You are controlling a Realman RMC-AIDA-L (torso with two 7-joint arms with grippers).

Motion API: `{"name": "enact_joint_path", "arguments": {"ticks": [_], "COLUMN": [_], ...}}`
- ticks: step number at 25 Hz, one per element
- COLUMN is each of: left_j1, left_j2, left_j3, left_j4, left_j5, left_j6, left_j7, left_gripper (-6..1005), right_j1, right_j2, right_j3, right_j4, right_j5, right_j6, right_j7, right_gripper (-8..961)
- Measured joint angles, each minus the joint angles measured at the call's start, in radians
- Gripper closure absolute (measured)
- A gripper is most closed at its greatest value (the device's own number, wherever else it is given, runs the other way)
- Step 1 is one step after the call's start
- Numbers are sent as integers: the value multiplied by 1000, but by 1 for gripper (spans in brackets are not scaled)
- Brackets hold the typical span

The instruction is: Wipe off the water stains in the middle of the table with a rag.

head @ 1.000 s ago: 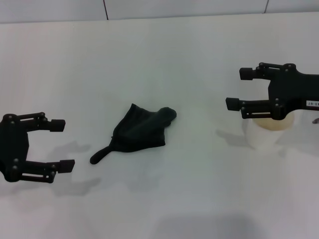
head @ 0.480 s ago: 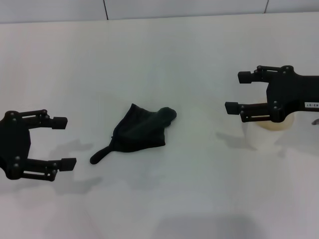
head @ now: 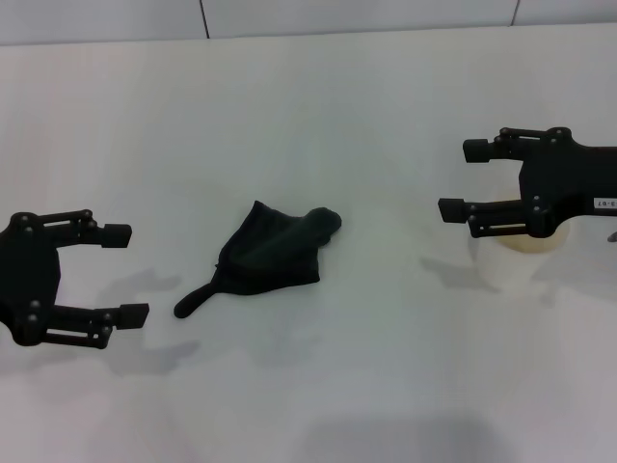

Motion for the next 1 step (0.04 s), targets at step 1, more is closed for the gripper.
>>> {"name": "enact_joint_path", "arguments": {"ticks": [1], "left_j1": [0], "left_j2": [0], "left_j3": [0], "left_j4": [0], "left_j5": [0], "left_j6": [0], "left_j7": [0], "left_gripper": [105], "right_j1": [0], "right_j2": [0], "right_j3": [0], "right_j4": [0], "right_j5": [0], "right_j6": [-1], "right_j7": [0], "right_gripper": [128]}}
